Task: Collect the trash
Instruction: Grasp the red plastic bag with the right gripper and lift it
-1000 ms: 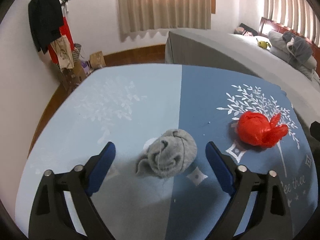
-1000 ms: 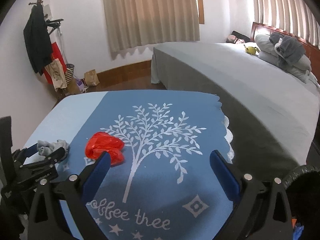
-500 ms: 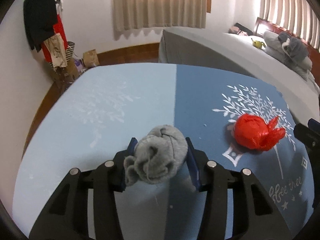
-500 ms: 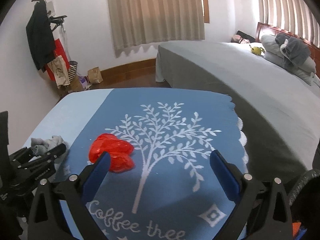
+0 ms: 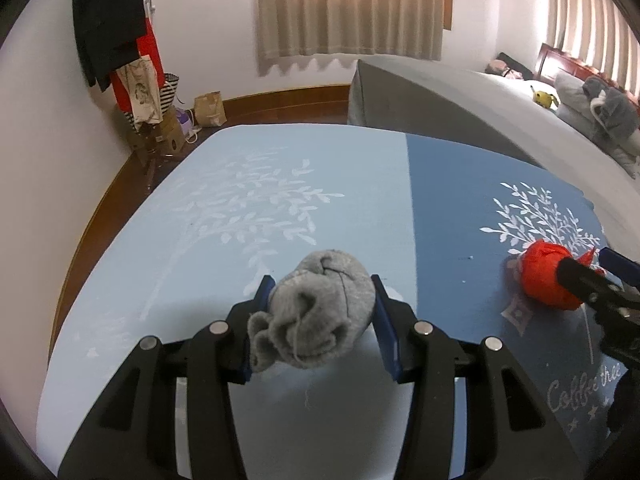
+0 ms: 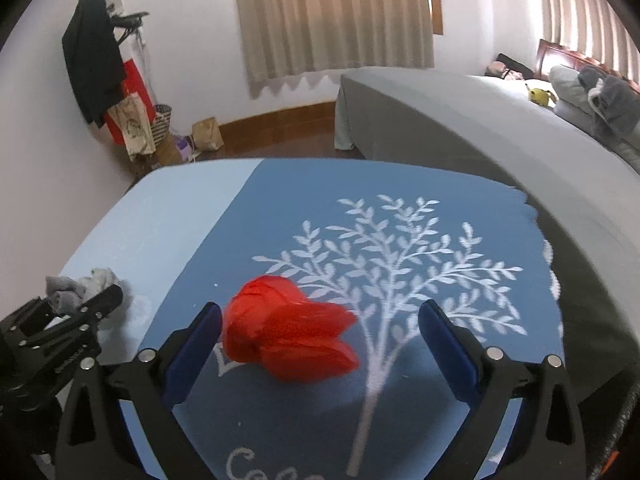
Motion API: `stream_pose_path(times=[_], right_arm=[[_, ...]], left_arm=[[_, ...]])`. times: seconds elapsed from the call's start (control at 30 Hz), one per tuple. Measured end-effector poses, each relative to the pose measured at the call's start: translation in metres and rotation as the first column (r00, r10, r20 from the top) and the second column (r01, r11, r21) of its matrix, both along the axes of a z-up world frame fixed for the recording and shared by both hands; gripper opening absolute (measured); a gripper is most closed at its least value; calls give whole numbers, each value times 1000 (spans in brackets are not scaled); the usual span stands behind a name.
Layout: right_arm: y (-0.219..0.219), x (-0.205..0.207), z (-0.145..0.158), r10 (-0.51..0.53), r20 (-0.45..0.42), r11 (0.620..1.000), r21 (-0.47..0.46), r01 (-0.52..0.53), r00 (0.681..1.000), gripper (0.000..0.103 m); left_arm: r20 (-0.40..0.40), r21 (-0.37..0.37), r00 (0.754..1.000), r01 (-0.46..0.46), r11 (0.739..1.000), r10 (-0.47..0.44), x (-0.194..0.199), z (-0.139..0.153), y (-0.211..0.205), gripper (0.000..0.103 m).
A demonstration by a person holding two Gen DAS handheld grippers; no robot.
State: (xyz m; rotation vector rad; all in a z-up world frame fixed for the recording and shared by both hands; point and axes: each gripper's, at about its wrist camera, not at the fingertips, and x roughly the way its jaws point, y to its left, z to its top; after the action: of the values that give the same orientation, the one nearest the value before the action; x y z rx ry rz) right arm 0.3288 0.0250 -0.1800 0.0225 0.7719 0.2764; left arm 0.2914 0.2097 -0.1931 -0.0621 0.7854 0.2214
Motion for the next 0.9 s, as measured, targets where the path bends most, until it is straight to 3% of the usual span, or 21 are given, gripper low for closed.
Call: stream_pose_path(times=[0.23,0.33,0.4,0.43,0.9], right_arm=[[14,3,-8,48,-34,999,-2,-49,998,77],[20,1,-10,89,-52,996,12,-88,995,63],[22,1,-12,116,-71,993,24,-114,991,43],[23,0,-13,127,-79,992,28,-125,989,40],[0,-20,5,100,-44,993,60,-97,994,37]], left_arm=[[-5,-7,1000,-18,1000,18,0,-2,5,46],[-4,-14,1000,-25,1000,25,-1,-2,6,46],[-2,-16,1000,-31,999,31,-2,-2,7,46],[-1,-17,999,-33,999,33,-3,-2,7,46],[25,20,1000,-12,1000,12,-17,10,-5,46]])
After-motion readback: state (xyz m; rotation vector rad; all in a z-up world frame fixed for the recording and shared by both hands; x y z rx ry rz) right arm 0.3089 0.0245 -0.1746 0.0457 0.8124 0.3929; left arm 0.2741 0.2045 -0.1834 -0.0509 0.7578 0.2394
